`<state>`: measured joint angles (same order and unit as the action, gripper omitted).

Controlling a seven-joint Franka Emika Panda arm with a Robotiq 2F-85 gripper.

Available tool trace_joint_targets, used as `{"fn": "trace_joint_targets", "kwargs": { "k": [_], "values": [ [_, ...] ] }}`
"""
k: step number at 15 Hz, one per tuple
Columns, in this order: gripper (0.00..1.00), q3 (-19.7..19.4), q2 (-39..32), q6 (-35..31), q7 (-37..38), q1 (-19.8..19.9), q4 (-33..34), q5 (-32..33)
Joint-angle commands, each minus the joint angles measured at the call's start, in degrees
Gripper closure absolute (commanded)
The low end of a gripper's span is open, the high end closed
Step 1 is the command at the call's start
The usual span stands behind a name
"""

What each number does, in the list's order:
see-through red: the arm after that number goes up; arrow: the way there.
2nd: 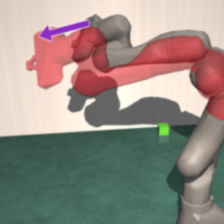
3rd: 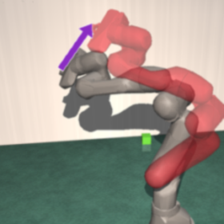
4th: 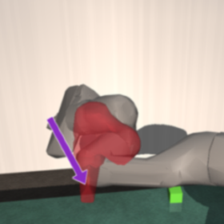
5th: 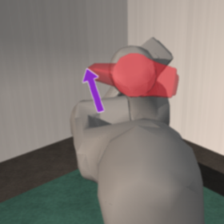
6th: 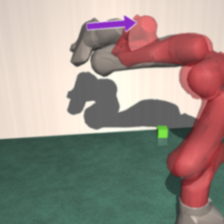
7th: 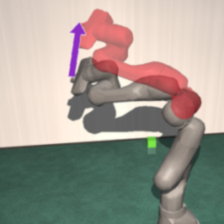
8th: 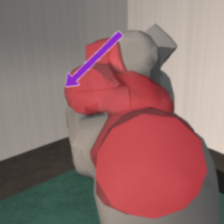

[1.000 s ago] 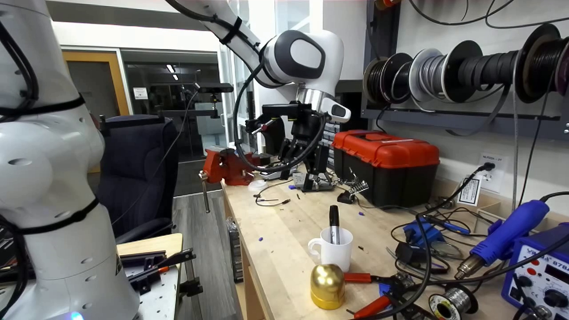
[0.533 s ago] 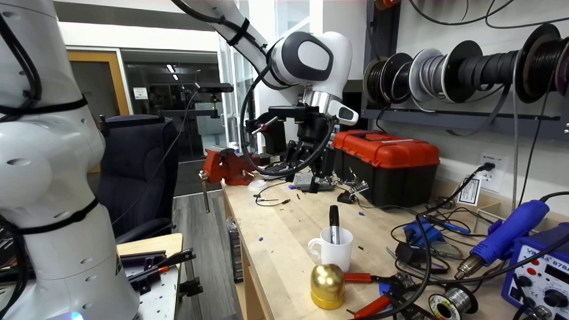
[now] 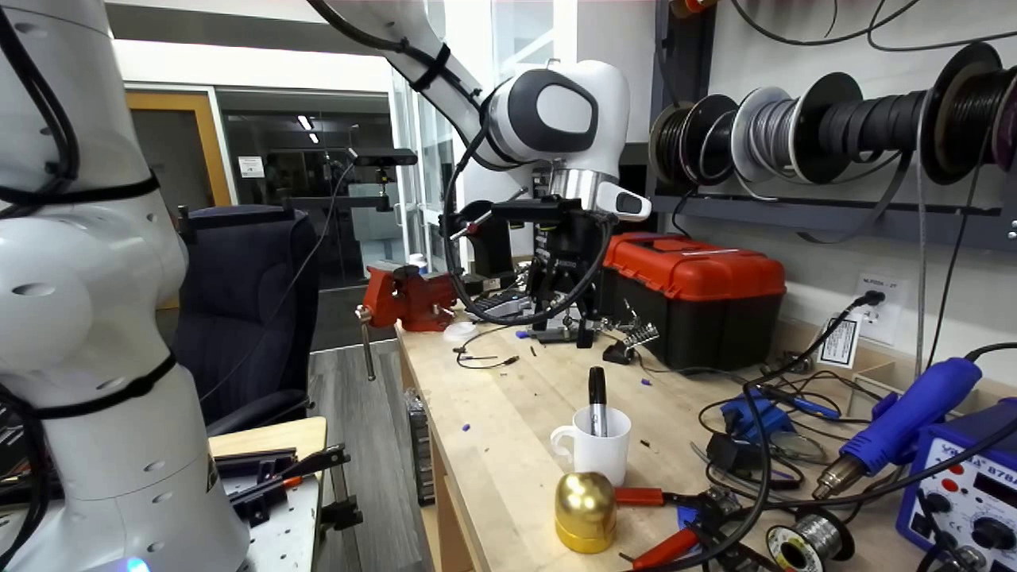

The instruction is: Remove the black marker from the white mug

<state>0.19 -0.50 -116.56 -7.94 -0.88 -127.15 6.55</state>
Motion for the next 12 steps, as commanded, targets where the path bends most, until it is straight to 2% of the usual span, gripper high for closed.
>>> {"fn": "trace_joint_targets", "kwargs": {
  "k": [1,5,12],
  "values": [
    [0.0,-0.46,-1.9,-3.92,2.26,0.7,0.36,2.01],
    [0.0,-1.36,-3.9,-7.44,3.55,1.22,0.01,3.99],
    [0.0,-1.77,-7.07,-9.88,3.8,1.46,0.99,4.76]
  ]
}}
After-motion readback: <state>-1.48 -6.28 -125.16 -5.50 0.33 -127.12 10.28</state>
